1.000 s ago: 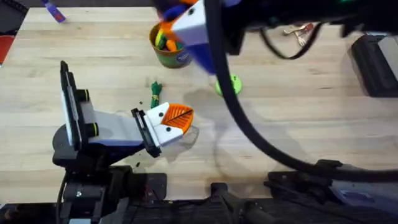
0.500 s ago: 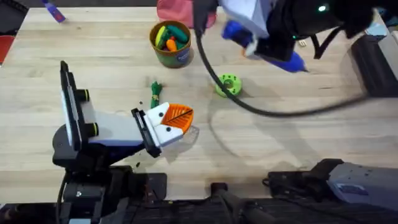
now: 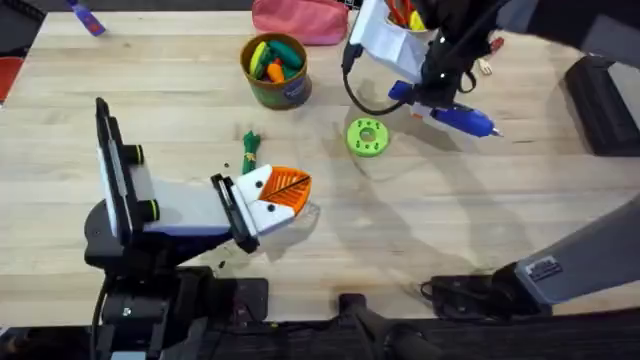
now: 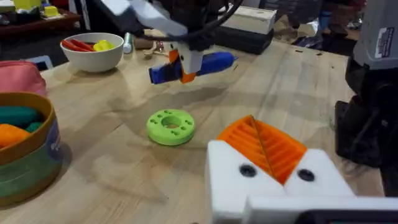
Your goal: Pick up the gripper from the table and insert it into the empty holder that is missing its gripper. Then pick up a screw, insert it into the mounting hole, and use the screwdriver to tighten it. Finally, clean up the table by picking up the vegetable and placing it into the bucket.
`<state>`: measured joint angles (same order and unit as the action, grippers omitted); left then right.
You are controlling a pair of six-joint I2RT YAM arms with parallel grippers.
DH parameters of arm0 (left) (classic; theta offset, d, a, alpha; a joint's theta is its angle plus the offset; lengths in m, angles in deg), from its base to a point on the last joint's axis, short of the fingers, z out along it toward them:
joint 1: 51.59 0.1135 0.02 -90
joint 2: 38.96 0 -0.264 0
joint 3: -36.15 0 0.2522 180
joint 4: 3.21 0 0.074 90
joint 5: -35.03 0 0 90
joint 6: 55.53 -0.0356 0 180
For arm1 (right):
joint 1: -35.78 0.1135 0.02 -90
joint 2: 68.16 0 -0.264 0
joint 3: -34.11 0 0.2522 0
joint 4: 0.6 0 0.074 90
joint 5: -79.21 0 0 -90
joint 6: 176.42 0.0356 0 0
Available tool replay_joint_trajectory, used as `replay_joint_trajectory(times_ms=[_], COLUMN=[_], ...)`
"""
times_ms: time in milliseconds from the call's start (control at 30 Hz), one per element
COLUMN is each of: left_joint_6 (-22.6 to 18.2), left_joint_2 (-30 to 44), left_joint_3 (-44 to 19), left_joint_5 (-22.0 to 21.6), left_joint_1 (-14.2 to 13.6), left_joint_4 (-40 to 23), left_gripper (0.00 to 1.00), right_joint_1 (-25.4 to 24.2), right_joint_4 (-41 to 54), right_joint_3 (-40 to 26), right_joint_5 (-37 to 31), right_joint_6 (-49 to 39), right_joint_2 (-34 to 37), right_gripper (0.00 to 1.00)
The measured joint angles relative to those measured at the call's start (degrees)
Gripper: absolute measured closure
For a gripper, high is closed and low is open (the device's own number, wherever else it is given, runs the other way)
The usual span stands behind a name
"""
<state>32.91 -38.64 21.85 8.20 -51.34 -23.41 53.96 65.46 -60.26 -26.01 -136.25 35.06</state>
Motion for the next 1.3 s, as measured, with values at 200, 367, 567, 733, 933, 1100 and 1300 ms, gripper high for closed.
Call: replay_joint_trajectory(times_ms=[200, 367, 567, 733, 933, 1100, 1300], left_joint_6=[0.0, 0.0, 0.0, 0.0, 0.0, -0.4, -0.4], left_joint_2=[0.0, 0.0, 0.0, 0.0, 0.0, 0.0, 0.0], left_joint_3=[0.0, 0.0, 0.0, 0.0, 0.0, 0.0, 0.0], left_joint_5=[0.0, 0.0, 0.0, 0.0, 0.0, 0.0, 0.0], left_joint_1=[0.0, 0.0, 0.0, 0.0, 0.0, 0.0, 0.0], left_joint_4=[0.0, 0.0, 0.0, 0.0, 0.0, 0.0, 0.0], left_gripper=[0.993, 0.993, 0.993, 0.993, 0.993, 0.327, 0.014], right_joint_1=[-4.0, -7.0, -7.9, -6.8, -2.0, 1.8, 4.8], right_joint_4=[-7.9, -13.6, -17.3, -17.1, -16.4, -18.9, -20.7], right_joint_3=[6.4, 12.2, 13.0, 13.0, 13.1, 13.1, 12.6], right_joint_5=[1.0, 1.7, 0.9, 0.3, 0.8, 1.2, 1.5], right_joint_6=[-2.2, -6.0, -7.5, -6.6, -1.1, 6.2, 18.9], right_joint_2=[1.1, 1.0, -0.1, -1.0, -5.1, -13.3, -22.5], right_gripper=[0.978, 0.978, 0.244, 0.011, 0.01, 0.009, 0.007])
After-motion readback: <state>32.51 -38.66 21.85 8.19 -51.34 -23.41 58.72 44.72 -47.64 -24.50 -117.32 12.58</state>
